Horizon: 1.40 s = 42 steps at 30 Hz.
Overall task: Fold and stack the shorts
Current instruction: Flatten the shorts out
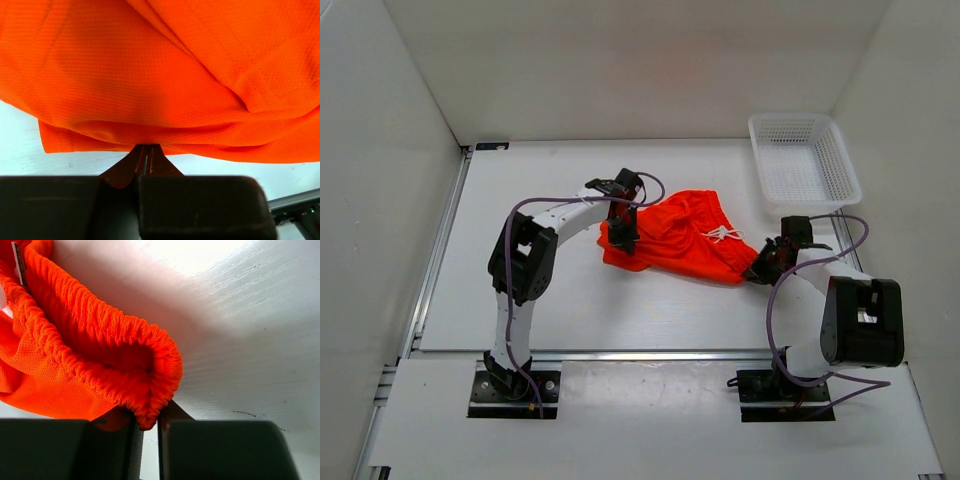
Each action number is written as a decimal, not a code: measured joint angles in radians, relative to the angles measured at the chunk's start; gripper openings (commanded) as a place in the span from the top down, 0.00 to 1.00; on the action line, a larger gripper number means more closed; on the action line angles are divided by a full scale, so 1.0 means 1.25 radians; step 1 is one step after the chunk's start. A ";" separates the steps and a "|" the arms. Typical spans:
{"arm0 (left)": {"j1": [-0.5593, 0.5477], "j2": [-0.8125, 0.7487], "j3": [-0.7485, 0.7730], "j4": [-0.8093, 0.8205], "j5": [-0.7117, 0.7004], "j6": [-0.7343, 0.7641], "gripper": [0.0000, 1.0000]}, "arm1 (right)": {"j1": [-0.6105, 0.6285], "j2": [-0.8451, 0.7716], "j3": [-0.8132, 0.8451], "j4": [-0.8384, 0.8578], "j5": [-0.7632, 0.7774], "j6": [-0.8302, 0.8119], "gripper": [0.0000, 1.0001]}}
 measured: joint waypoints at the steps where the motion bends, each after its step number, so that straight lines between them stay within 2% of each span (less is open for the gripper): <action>1: 0.003 0.000 -0.001 0.000 -0.002 0.000 0.90 | 0.000 -0.004 0.000 -0.001 0.000 -0.002 1.00; 8: 0.042 -0.076 -0.029 0.003 -0.007 -0.003 0.90 | 0.000 -0.060 0.009 -0.017 -0.021 -0.012 1.00; 12: 0.074 -0.141 -0.005 -0.017 -0.005 0.004 0.90 | 0.011 -0.068 0.090 -0.046 -0.050 -0.003 1.00; 15: 0.125 -0.139 0.118 -0.074 -0.004 0.023 0.90 | 0.038 -0.020 0.267 -0.083 -0.072 0.009 1.00; 20: 0.233 -0.109 0.489 -0.157 -0.006 0.043 0.90 | 0.083 0.061 0.633 -0.099 -0.100 0.038 1.00; 22: 0.264 -0.120 0.606 -0.166 -0.002 0.047 0.90 | 0.106 0.046 0.717 -0.085 -0.109 0.052 1.00; 24: 0.281 -0.177 0.629 -0.164 0.001 0.051 0.90 | 0.132 0.014 0.744 -0.078 -0.108 0.054 1.00; 26: 0.285 -0.262 0.569 -0.155 0.003 0.054 0.90 | 0.155 -0.042 0.718 -0.078 -0.095 0.052 1.00; 28: 0.280 -0.385 0.417 -0.142 0.012 0.055 0.90 | 0.167 -0.115 0.640 -0.075 -0.082 0.050 1.00; 29: 0.274 -0.443 0.321 -0.122 0.020 0.053 0.84 | 0.169 -0.157 0.585 -0.074 -0.076 0.047 1.00; 30: 0.269 -0.503 0.219 -0.108 0.031 0.047 0.71 | 0.170 -0.194 0.532 -0.085 -0.070 0.046 1.00; 31: 0.264 -0.557 0.119 -0.102 0.042 0.043 0.27 | 0.171 -0.224 0.480 -0.083 -0.061 0.042 1.00; 32: 0.261 -0.601 0.009 -0.086 0.045 0.039 0.15 | 0.172 -0.265 0.407 -0.084 -0.039 0.032 0.90; 33: 0.261 -0.645 -0.104 -0.065 0.054 0.026 0.10 | 0.169 -0.297 0.343 -0.096 -0.017 0.027 0.80; 36: 0.265 -0.685 -0.362 -0.063 0.073 -0.017 0.07 | 0.160 -0.412 0.121 -0.150 0.055 0.030 0.47; 37: 0.265 -0.675 -0.422 -0.064 0.075 -0.028 0.07 | 0.159 -0.450 0.059 -0.190 0.076 0.031 0.40; 40: 0.264 -0.637 -0.489 -0.082 0.068 -0.054 0.18 | 0.159 -0.540 -0.041 -0.302 0.133 0.058 0.30; 42: 0.264 -0.623 -0.477 -0.070 0.050 -0.067 0.25 | 0.158 -0.574 -0.046 -0.334 0.158 0.077 0.30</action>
